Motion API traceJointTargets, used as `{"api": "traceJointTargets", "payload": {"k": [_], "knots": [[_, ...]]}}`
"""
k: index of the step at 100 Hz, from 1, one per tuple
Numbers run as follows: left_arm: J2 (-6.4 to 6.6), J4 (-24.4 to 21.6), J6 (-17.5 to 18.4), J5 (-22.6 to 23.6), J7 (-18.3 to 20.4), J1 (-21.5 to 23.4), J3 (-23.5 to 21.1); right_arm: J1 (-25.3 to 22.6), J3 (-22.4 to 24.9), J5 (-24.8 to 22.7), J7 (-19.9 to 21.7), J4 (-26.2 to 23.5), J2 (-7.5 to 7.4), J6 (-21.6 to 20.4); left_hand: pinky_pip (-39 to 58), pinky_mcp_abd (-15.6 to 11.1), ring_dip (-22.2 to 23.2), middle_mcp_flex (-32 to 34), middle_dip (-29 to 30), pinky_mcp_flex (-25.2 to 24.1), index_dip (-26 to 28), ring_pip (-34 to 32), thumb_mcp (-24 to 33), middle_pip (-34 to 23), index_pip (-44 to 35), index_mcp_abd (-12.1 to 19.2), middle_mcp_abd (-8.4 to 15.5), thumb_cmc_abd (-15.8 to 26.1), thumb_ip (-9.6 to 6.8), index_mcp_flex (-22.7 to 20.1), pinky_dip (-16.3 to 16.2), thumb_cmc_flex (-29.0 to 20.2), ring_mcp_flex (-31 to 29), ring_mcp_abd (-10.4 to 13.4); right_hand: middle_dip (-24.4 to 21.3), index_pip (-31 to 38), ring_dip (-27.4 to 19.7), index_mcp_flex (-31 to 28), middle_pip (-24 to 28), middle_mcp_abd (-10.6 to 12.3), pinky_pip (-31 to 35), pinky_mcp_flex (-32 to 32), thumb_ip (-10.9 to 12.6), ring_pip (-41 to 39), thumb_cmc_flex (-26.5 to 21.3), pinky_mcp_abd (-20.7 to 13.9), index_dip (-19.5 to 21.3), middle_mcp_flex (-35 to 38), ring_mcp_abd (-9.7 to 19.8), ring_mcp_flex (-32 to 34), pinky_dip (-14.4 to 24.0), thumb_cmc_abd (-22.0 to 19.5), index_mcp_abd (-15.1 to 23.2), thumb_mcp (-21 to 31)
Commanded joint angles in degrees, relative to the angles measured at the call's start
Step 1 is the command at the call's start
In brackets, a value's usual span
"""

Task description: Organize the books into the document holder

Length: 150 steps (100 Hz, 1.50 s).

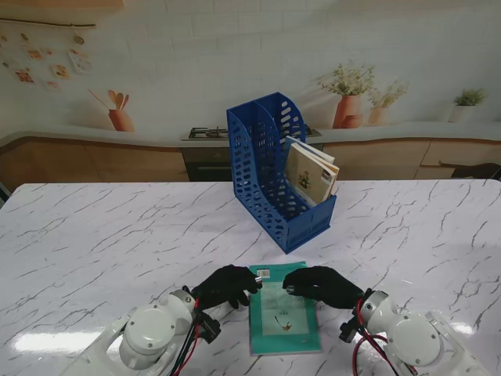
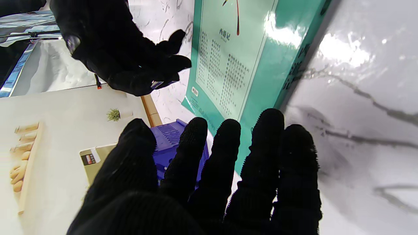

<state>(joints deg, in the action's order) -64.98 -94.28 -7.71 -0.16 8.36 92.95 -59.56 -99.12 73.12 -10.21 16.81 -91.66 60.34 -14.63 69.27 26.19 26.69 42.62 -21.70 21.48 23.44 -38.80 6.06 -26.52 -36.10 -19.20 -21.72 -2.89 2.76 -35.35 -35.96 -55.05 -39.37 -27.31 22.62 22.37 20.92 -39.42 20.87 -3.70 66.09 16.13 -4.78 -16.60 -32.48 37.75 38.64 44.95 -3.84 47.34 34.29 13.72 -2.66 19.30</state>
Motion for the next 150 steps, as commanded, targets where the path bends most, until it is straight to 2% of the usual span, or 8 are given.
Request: {"api": "traceJointTargets", "payload": {"k": [1, 21, 31, 43, 58, 77, 132, 150], "knots": [[-0.07, -2.1, 1.4, 0.9, -0.1, 1.4, -1.1, -1.3, 0.8, -1.2, -2.4, -2.4, 1.27, 2.4, 3.6, -1.2, 0.9, 1.2, -0.9, 0.6, 0.4, -0.3, -0.8, -1.2, -0.2, 2.4, 2.1, -0.4, -1.92, 1.8, -1.2, -0.3, -1.3, 2.2, 0.9, 1.7, 1.5, -2.3, 1.1, 0.1, 5.4, 4.1, 1.6, -2.1, -0.5, -7.3, 0.5, 2.5, -0.7, 3.3, 3.7, 2.3, 1.3, 1.3], [-0.13, -3.4, -1.7, 2.8, -1.2, 2.7, -4.1, -2.9, 3.3, -5.5, -4.3, -8.1, 1.8, 14.1, 2.3, -3.1, 3.0, -5.6, -3.2, 1.0, -1.3, 2.7, 6.4, 0.0, 5.6, 0.6, 2.2, -7.9, -1.76, 7.6, -0.2, 5.3, 2.1, 3.9, 0.8, 2.5, 2.0, -4.8, 2.5, -3.6, 13.6, 17.4, 0.6, -6.7, 2.7, -6.4, 0.3, 6.3, -3.1, 9.8, 4.8, 7.7, -2.4, 8.6], [-0.28, -3.2, -3.9, 2.9, -1.4, 2.6, -4.7, -2.8, 3.5, -7.7, -3.3, -10.2, 1.63, 21.7, 1.1, -5.5, 3.4, -8.6, -3.8, 2.8, -2.0, 2.6, 8.3, -0.2, 7.3, -1.2, 1.2, -10.1, -1.51, 9.8, 1.1, 5.9, 2.4, 4.4, -1.9, 1.7, 0.3, -5.5, 3.2, -7.2, 17.4, 22.9, 0.0, -8.2, 4.4, -6.7, -0.8, 7.5, -5.0, 12.3, -3.4, 9.5, -6.5, 12.0], [-0.46, -2.9, -7.1, 3.9, -2.0, 2.3, -4.9, -2.5, 3.5, -9.2, -1.6, -12.2, 1.35, 29.7, 0.1, -6.9, 2.9, -10.3, -2.2, 4.6, -3.7, 3.9, 12.5, 1.4, 10.1, -4.3, -1.6, -11.8, -1.04, 10.1, 3.2, 7.8, 2.8, 3.7, -4.3, 0.6, -1.6, -6.0, 3.9, -12.2, 17.7, 27.6, -0.2, -7.8, 4.9, -8.8, -2.3, 8.0, -7.4, 14.3, -6.9, 10.1, -11.9, 13.2], [-1.26, -2.2, -10.8, 0.9, -3.0, 1.5, -4.6, -1.5, 3.1, -8.2, 2.0, -12.6, 0.71, 36.2, -1.2, -3.8, -0.1, -8.6, 1.6, 8.7, -6.9, 5.3, 15.9, 1.4, 14.6, -9.8, -6.5, -12.7, -0.74, 7.3, 5.5, 8.9, 0.7, 0.9, -8.5, -2.8, -8.3, -3.8, 2.3, -17.5, 14.8, 27.2, -0.3, -2.4, 4.4, -9.7, -6.0, 3.2, -10.4, 10.8, -11.5, 9.2, -18.0, 13.7], [-1.35, -1.4, -14.9, -1.8, -1.3, 0.0, -4.0, -0.1, 1.7, -2.8, 1.6, -10.6, 1.18, 39.7, -4.3, -2.9, -3.0, -9.7, 2.6, 9.1, -8.9, 6.4, 16.2, 2.2, 18.5, -12.2, -8.5, -11.7, -0.7, 6.3, 8.5, 9.1, 3.5, -1.1, -8.7, -3.4, -9.7, -3.1, 2.0, -20.4, 13.4, 28.4, -0.1, -1.1, 2.9, -11.3, -7.4, 1.8, -12.2, 10.9, -13.4, 9.0, -21.1, 14.8], [-1.37, 2.5, -20.2, -10.5, 4.9, -4.2, -0.3, 1.3, -2.0, 3.5, -1.8, -7.8, 2.67, 42.0, -5.4, -3.7, -3.9, -13.8, 2.9, 7.5, -9.4, 5.0, 16.1, 2.4, 30.4, -14.8, -11.0, -10.9, -1.54, 4.0, 8.6, 6.8, 6.6, -2.5, -8.3, -3.6, -11.0, -1.7, 3.0, -23.6, 10.6, 29.4, 0.2, 0.9, -0.1, -11.9, -9.4, -1.6, -14.8, 9.7, -17.7, 9.4, -24.3, 20.2], [-1.76, 1.1, -18.3, -10.7, 2.6, -2.1, -1.7, 1.3, -1.9, 2.9, -1.8, -7.8, 2.59, 41.7, -4.5, -2.6, -3.3, -17.1, 2.6, 4.8, -8.0, 4.8, 14.9, 2.1, 32.2, -11.3, -7.1, -9.0, -1.62, 7.8, 7.5, 7.2, 7.3, -1.9, -8.4, -3.6, -10.9, -1.7, 3.0, -22.8, 10.6, 29.3, 0.1, 0.8, 0.7, -12.0, -9.5, -1.5, -14.6, 9.6, -18.2, 9.6, -23.5, 20.9]]}}
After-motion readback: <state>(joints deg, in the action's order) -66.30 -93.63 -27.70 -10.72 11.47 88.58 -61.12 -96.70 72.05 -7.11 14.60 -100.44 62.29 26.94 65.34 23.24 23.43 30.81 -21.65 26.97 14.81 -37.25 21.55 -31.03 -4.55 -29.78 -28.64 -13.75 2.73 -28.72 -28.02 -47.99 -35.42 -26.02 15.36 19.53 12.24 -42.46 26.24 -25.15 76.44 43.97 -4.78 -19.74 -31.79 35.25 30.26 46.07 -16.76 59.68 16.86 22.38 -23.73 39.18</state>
